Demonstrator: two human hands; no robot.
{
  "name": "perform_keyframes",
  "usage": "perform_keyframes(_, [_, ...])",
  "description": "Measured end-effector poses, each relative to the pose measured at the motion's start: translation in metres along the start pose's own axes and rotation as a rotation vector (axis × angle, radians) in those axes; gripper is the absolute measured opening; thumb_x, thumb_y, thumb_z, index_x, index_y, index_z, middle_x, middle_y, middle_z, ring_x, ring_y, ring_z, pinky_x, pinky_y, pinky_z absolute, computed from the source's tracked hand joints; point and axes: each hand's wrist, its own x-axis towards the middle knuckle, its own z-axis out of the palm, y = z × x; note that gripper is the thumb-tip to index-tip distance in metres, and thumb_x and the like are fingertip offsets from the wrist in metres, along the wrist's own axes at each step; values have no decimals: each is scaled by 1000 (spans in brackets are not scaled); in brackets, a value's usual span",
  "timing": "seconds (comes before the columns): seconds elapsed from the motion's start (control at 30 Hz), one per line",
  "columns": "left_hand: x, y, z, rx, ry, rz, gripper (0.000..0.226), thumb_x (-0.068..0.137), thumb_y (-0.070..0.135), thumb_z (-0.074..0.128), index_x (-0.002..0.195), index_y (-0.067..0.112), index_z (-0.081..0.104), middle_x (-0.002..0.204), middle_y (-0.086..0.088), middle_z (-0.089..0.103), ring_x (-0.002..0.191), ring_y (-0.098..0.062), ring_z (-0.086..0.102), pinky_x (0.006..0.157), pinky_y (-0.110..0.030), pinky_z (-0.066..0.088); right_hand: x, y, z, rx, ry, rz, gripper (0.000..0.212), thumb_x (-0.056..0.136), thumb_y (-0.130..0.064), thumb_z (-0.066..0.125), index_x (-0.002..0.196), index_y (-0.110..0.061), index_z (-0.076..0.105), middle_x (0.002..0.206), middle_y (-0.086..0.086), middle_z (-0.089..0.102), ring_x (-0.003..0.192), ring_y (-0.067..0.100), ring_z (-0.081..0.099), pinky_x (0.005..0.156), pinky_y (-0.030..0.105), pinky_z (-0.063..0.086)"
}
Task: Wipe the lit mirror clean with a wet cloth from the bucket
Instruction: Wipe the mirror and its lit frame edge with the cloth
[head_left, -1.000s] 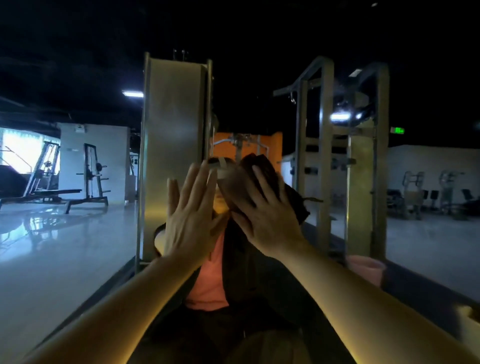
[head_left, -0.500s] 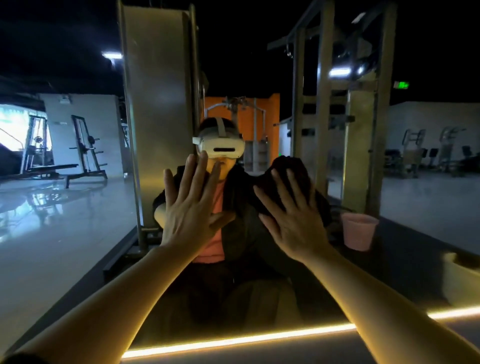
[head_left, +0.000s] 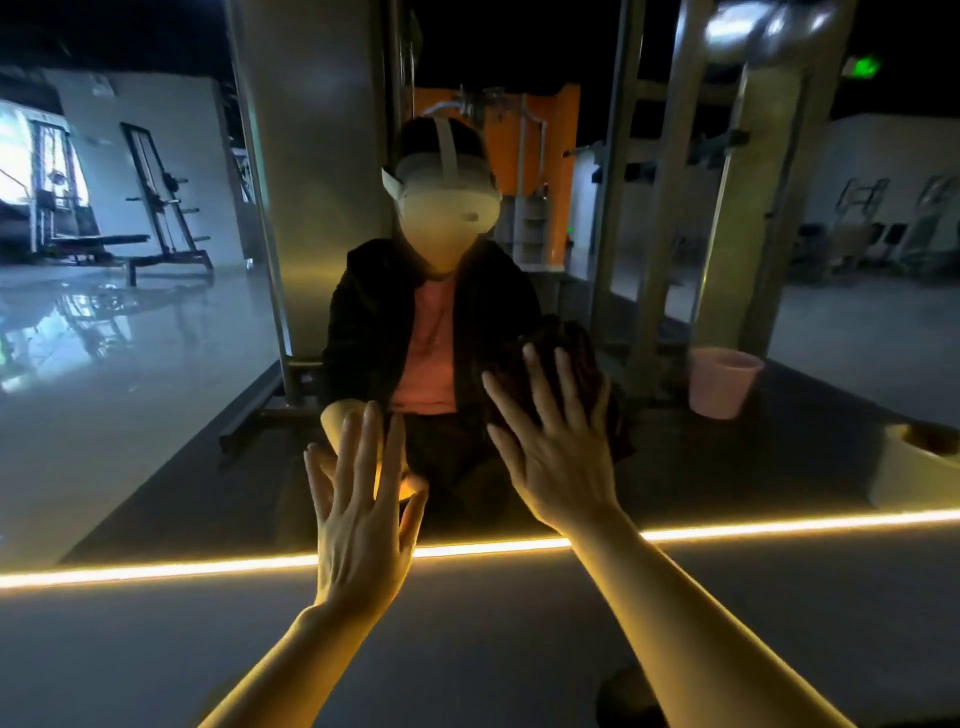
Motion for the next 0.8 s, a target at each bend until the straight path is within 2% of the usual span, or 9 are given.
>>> perform_keyframes(0.1, [-16,-16,1,7,-86,52,99,78,20,79,155,11,17,164,-11,8,150,-32,12,118,-63,5,-28,13,6,18,45,201,54,105,-50,22,156,-41,5,164,4,7,152,31,2,117,66,5])
perform_keyframes(0.2, [-17,-23,-3,-2,-119,73,99,77,20,80,155,11,21,164,-11,11,151,-31,12,120,-57,2,-23,-31,13,143,124,551,56,105,-47,20,156,-40,-1,163,14,9,150,39,4,115,69,6])
perform_keyframes(0.23, [-17,-24,-4,-7,-124,76,99,76,19,81,154,10,21,164,-11,11,151,-30,12,121,-56,2,-17,-51,16,186,123,569,57,105,-47,21,156,-40,-1,164,14,6,150,39,2,115,69,4])
perform_keyframes(0.37, [-17,-30,-7,-45,-154,86,102,73,15,83,154,8,22,164,-10,13,151,-28,12,122,-51,1,-14,-91,29,101,-7,54,55,104,-46,25,156,-37,6,166,3,-9,152,30,-6,118,61,-3])
perform_keyframes(0.4, [-18,-32,-9,-45,-161,91,102,73,14,83,154,8,22,164,-9,12,151,-27,12,122,-50,1,-17,-84,30,83,-5,-2,55,105,-47,24,156,-38,6,166,1,-10,153,28,-6,119,59,-3])
perform_keyframes(0.47, [-19,-33,-10,-43,-174,102,101,74,11,81,155,8,20,165,-8,8,151,-27,9,122,-53,5,-32,-63,30,54,15,64,55,105,-48,20,156,-40,2,166,-1,-8,153,25,-6,120,59,-1])
perform_keyframes(0.6, [-21,-29,-12,-33,-187,95,99,76,11,79,155,8,19,165,-9,7,151,-28,7,119,-59,11,-66,-45,29,78,31,505,58,105,-47,18,157,-35,-6,162,16,8,150,39,5,115,67,10])
perform_keyframes(0.67, [-22,-28,-11,-32,-194,88,100,77,13,78,155,8,16,165,-10,6,151,-29,5,119,-59,9,-61,-65,32,116,31,541,61,105,-45,20,157,-32,-6,163,16,5,150,41,2,117,65,4])
perform_keyframes(0.8, [-23,-27,-6,-43,-164,66,104,77,12,77,156,13,10,164,-10,5,151,-29,4,120,-59,3,-51,-92,41,41,-32,3,57,105,-46,32,157,-34,12,166,3,-9,152,31,-5,119,60,-3])
